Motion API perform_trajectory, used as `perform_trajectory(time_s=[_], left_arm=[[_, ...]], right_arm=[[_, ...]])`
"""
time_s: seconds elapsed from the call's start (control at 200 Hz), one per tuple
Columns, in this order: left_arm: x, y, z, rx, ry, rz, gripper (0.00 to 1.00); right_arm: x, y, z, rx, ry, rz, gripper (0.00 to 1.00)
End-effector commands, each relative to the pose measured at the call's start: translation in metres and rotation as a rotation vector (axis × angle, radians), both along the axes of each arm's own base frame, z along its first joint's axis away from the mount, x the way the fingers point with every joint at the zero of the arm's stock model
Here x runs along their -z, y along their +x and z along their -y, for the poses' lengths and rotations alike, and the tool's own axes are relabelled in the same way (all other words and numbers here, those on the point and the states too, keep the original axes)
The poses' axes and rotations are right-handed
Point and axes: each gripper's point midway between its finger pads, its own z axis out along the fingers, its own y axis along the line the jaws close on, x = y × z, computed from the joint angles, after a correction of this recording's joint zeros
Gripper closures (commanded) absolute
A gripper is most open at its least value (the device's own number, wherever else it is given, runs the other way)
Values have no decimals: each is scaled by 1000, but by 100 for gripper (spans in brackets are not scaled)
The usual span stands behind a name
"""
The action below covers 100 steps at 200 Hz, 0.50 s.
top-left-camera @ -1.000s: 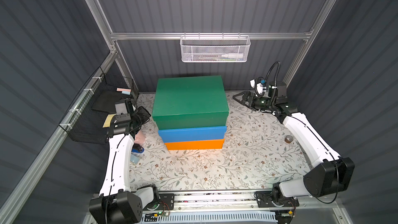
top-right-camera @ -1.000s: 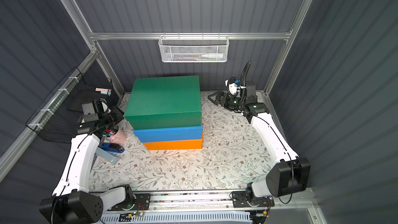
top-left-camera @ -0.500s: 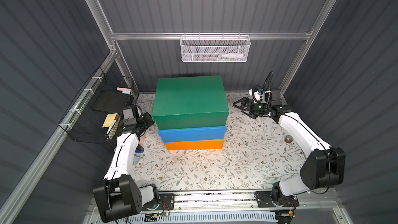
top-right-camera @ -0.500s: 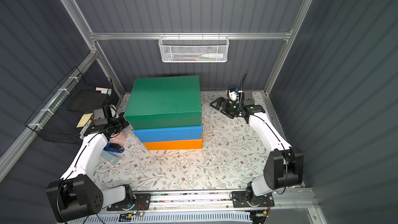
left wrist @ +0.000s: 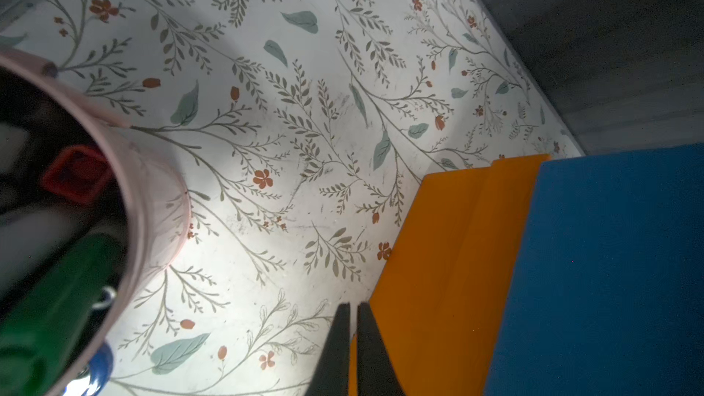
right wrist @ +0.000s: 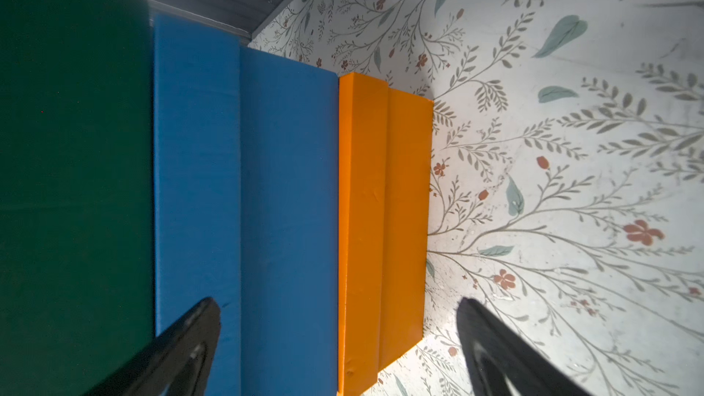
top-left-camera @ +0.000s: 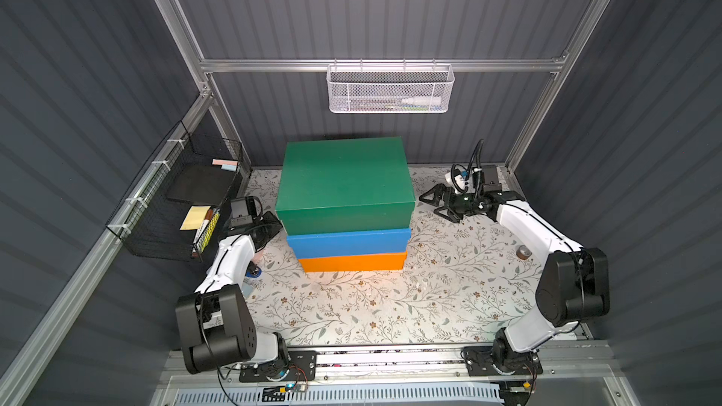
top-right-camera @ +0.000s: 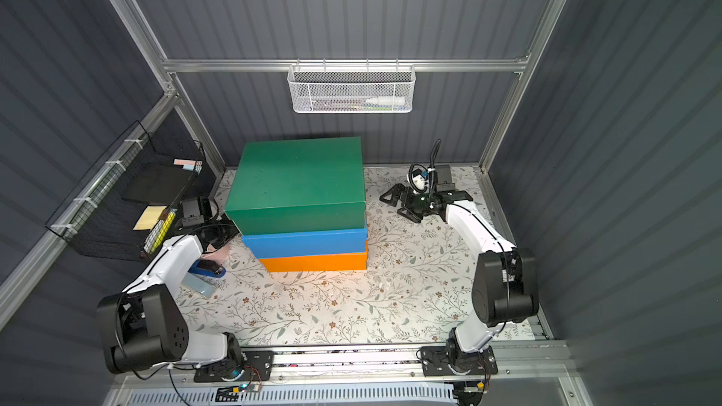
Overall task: Stack the shoeboxes
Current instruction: Move the shoeboxes to the center of the board.
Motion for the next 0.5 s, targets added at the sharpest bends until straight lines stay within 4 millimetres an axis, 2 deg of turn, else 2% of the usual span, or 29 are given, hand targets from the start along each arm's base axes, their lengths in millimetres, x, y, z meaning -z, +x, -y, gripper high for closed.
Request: perform_trajectory(time_s=[0.0, 0.115, 0.27, 0.495], left_arm=[[19, 3, -2, 6, 12, -11, 90], [38, 7, 1, 23, 1, -43, 90], [58, 17, 17, 57, -28, -79, 90], [89, 22, 29, 96, -90, -142, 90]], right_arm=[[8, 0, 0, -19, 1, 9, 1], [23, -1, 1, -17, -13, -22, 1], [44, -3, 2, -9, -19, -72, 1], [79, -4, 2, 27, -17, -167, 11]])
